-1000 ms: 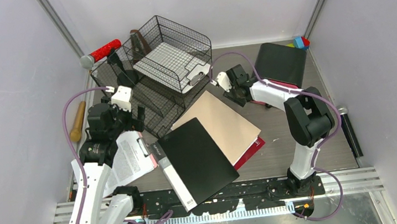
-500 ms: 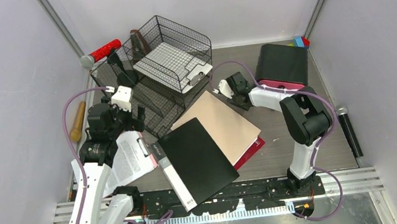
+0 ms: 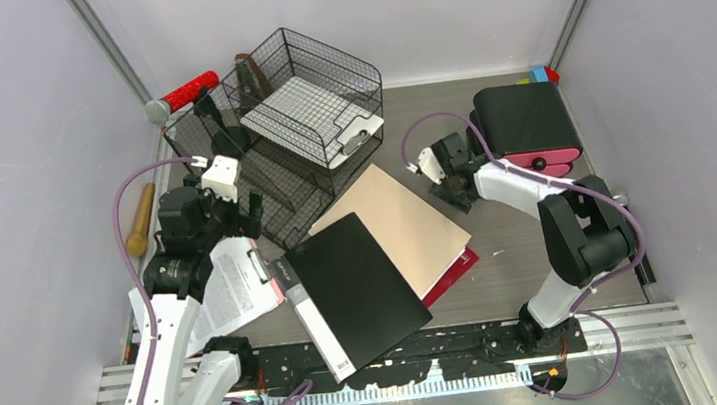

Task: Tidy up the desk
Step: Pick up the folder from the center of the board.

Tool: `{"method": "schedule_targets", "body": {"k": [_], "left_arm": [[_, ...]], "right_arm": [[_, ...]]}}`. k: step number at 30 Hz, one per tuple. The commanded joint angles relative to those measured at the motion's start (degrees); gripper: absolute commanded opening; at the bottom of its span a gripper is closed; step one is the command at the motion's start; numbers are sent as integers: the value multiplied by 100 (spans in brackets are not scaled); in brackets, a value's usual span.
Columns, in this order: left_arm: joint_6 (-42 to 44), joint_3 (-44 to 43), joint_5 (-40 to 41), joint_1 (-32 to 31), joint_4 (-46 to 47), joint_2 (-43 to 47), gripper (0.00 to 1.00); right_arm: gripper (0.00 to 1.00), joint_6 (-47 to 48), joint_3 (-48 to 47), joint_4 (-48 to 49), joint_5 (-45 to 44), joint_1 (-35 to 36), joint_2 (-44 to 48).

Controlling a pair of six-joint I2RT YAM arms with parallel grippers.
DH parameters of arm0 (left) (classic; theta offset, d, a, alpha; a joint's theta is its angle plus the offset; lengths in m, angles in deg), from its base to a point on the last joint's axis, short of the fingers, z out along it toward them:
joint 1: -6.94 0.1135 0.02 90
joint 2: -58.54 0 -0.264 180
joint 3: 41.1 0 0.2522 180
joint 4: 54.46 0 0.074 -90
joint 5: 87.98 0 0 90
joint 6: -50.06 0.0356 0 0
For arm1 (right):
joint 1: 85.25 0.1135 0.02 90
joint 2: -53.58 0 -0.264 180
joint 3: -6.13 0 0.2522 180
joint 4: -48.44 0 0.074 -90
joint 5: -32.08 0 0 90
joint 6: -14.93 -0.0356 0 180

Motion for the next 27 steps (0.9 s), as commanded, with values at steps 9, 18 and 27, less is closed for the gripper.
{"method": "schedule_targets", "body": {"k": [9,18,27], "left_arm": [[76,25,-149,40,244,91,99],[84,35,-155,35,236,111,99],[82,26,-173,40,223,107,99]], "right_arm": [[70,-1424,-1296,-1364,1983,-25,679],[78,-1972,-1859,-1943,3592,-30,-1],[81,-1896,-2367,-2116,3878,-33,-881]]}}
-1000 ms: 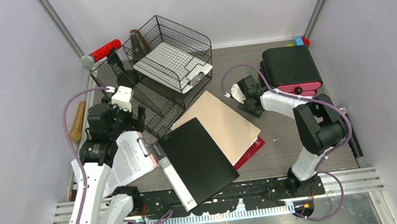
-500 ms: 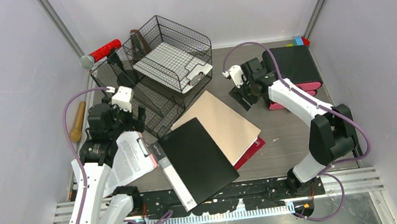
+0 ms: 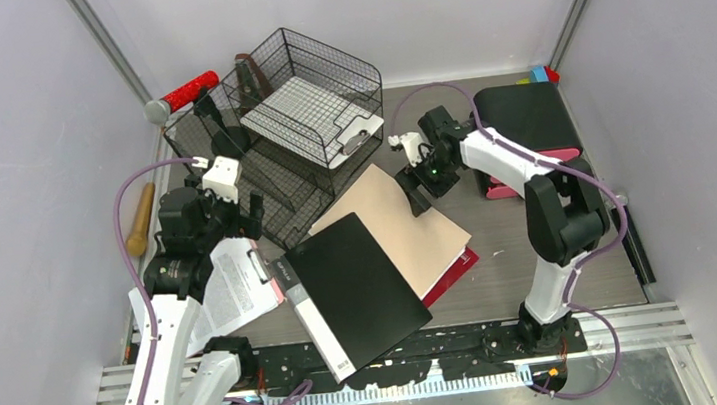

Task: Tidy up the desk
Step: Pick up the folder from the center of the board.

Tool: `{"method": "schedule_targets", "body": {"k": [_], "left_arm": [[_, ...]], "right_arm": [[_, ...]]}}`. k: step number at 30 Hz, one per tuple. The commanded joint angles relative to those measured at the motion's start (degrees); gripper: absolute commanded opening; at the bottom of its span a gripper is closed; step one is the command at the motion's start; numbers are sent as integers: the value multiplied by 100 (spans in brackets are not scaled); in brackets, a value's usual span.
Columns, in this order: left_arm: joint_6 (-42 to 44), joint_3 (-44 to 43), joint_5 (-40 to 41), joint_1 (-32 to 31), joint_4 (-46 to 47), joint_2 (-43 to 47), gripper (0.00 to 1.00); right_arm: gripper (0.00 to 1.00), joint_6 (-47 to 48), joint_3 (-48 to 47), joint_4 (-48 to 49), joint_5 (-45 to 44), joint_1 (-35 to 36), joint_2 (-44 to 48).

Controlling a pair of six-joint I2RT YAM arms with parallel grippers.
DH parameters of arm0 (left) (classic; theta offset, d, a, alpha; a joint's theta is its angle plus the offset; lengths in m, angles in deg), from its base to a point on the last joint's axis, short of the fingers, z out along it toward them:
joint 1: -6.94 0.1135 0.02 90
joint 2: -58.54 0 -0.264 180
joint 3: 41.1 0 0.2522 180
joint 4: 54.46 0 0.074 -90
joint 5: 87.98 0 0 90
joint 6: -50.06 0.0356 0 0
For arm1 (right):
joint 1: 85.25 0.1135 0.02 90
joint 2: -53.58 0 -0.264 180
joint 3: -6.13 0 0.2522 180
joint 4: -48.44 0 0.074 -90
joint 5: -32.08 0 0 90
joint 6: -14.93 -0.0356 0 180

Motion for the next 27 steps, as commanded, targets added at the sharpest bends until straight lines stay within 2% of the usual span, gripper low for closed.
{"method": "schedule_targets", "body": {"k": [1,13,27], "left_arm": [[78,-2,-100,40,218,95,99],[97,16,-163,40,264,35,99],[85,-11,-175,40,215,34,99]], "right_arm": [[81,-3,-477,-77,315,-25,-320],[81,109,-787,-3,573,-29,-708],[81,74,-1018,621,800,-25,-1215]]}}
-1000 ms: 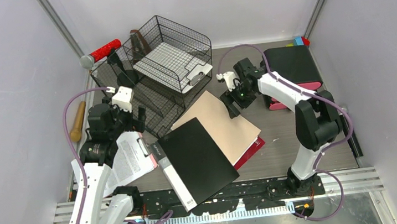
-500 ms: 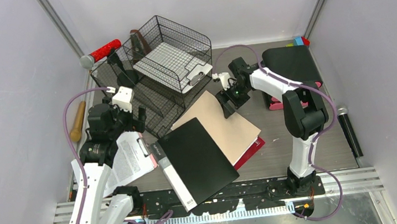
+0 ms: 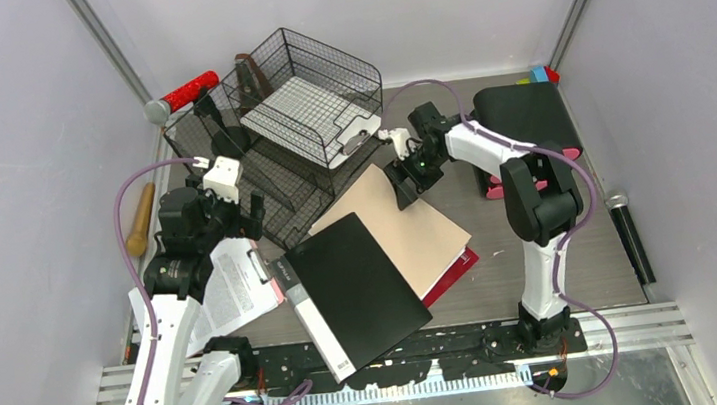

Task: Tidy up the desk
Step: Pick up the folder from the center of the board.

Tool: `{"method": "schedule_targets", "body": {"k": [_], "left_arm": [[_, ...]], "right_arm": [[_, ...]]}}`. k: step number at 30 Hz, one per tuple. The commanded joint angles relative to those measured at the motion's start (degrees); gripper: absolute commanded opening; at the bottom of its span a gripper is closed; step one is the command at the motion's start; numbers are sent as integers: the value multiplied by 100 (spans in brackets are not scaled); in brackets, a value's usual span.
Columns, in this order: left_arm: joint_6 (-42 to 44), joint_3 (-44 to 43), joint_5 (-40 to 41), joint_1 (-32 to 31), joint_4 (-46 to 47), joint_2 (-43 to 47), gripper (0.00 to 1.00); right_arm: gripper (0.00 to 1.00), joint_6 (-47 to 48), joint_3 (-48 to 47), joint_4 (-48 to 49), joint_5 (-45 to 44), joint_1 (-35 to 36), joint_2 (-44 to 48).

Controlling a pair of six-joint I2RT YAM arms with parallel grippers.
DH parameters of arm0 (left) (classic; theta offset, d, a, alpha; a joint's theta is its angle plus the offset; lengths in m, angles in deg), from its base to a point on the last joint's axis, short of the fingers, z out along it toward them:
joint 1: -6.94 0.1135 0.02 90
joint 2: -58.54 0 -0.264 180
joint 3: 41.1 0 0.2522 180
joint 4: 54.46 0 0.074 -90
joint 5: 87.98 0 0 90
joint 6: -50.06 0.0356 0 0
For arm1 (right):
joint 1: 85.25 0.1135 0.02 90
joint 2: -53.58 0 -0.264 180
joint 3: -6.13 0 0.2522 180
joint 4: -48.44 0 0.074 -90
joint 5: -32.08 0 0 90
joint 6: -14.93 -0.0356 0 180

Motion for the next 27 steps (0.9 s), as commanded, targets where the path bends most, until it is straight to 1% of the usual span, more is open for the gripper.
{"method": "schedule_targets", "body": {"k": [1,8,14,16,24,27], "left_arm": [[65,-13,-102,40,218,29,99],[59,-31,-103,40,205,24,99],[57,-31,-113,40,204,28,99],[56,-31,-112,40,200,36,99],[71,-4,-119,40,191,80,99],[76,-4,-121,40,193,86,99]], "right_arm": [[81,30,-236,394,208,-23,-150],[79,37,-297,482,652,-21,-461],[75,90,-423,307,837,-14,-612],[72,77,-426,288,858,-16,-628],[45,130,-551,68,841,-31,-733],[40,166,-573,-8,823,-79,-699]]}}
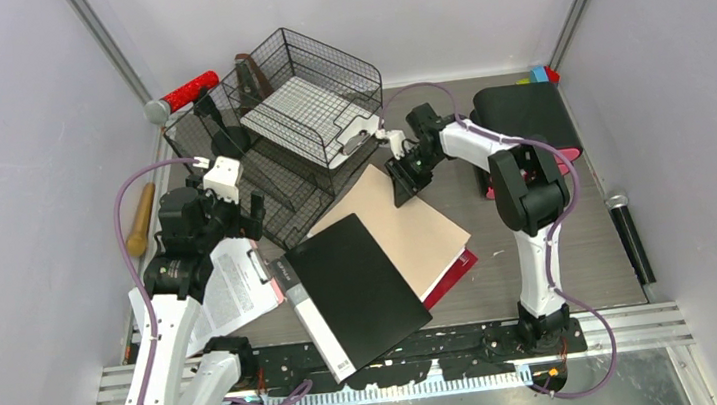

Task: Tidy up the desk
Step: Pick up the folder from the center of the board.

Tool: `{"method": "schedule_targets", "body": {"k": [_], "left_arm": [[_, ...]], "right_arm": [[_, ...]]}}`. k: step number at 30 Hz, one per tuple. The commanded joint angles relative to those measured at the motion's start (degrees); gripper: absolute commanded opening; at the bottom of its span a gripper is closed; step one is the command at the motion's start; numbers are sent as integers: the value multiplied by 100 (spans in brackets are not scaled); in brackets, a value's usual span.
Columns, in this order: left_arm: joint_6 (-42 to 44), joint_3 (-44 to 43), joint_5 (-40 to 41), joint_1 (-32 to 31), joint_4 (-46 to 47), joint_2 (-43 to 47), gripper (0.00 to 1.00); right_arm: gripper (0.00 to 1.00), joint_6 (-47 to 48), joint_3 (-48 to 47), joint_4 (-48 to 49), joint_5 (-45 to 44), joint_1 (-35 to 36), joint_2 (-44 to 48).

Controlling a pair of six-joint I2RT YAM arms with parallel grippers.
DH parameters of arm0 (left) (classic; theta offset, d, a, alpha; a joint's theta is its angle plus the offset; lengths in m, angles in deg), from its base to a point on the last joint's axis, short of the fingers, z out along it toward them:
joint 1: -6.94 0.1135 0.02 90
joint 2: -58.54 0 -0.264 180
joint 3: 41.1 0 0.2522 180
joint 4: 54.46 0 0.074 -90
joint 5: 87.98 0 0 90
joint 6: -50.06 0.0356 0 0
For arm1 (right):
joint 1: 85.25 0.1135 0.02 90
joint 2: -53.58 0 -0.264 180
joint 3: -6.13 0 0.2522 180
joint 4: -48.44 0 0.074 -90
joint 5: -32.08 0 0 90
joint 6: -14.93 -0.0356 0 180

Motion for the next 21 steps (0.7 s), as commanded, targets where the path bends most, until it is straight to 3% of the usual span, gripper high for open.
{"method": "schedule_targets", "body": {"k": [1,8,11,13,21], "left_arm": [[77,-4,-108,40,194,89,99],[73,-2,-119,40,201,89,99],[77,-9,-122,40,196,81,99],[77,-13,-133,40,192,80,99],[70,-13,-162,40,200,80,99]], "right_arm": [[37,165,-244,-208,68,-29,20],[22,261,-353,-458,166,-241,342],[6,347,-432,-695,273,-339,485],[1,410,-516,-893,316,-392,555],[0,581,-442,-1172,84,-634,1170]]}}
